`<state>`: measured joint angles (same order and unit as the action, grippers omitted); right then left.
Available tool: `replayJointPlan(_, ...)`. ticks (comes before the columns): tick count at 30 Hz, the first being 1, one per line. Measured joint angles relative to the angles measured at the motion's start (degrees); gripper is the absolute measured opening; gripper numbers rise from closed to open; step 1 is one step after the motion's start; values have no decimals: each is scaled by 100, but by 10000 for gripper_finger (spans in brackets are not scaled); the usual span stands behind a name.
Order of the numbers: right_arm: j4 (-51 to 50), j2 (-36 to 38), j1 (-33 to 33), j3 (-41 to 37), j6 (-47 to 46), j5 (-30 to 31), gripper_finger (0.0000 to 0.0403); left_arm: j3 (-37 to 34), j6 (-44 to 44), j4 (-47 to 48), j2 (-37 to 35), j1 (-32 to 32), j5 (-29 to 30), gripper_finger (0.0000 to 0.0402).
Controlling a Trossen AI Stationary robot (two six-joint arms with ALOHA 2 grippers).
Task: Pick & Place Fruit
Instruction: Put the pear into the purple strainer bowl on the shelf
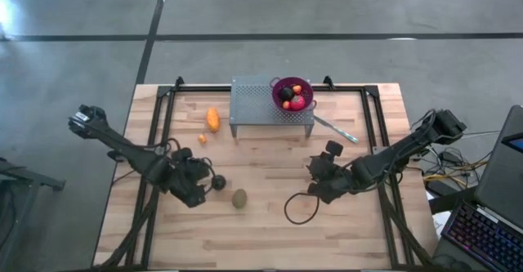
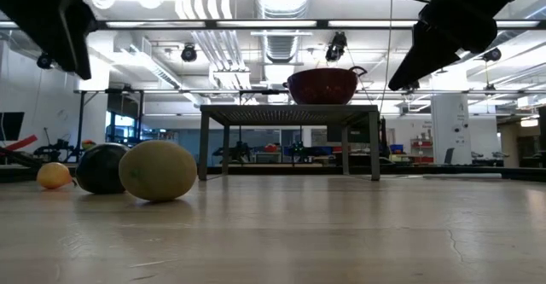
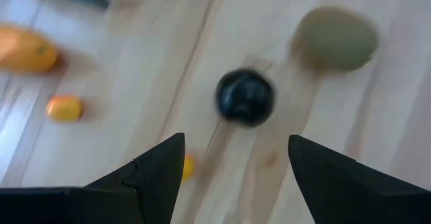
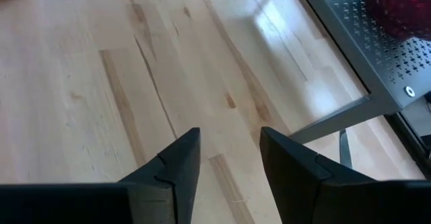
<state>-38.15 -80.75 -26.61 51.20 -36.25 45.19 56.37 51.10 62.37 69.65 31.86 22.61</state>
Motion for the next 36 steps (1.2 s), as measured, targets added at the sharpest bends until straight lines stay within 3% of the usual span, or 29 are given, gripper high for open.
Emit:
replayJointPlan(5,2,0,0,0,0,0,157,-123,513,381,-7,26,-49,268)
replayJointPlan(17,17,0,0,0,20,-2,143,-337,736,446,-24,28,-74,268)
replayJointPlan(28,36,0,2,0,22,-2,120,-652,433,417,-24,28,-72,268)
replayJointPlan(36,79,0,9,0,24,-2,139,-998,250,284,-24,28,-85,268)
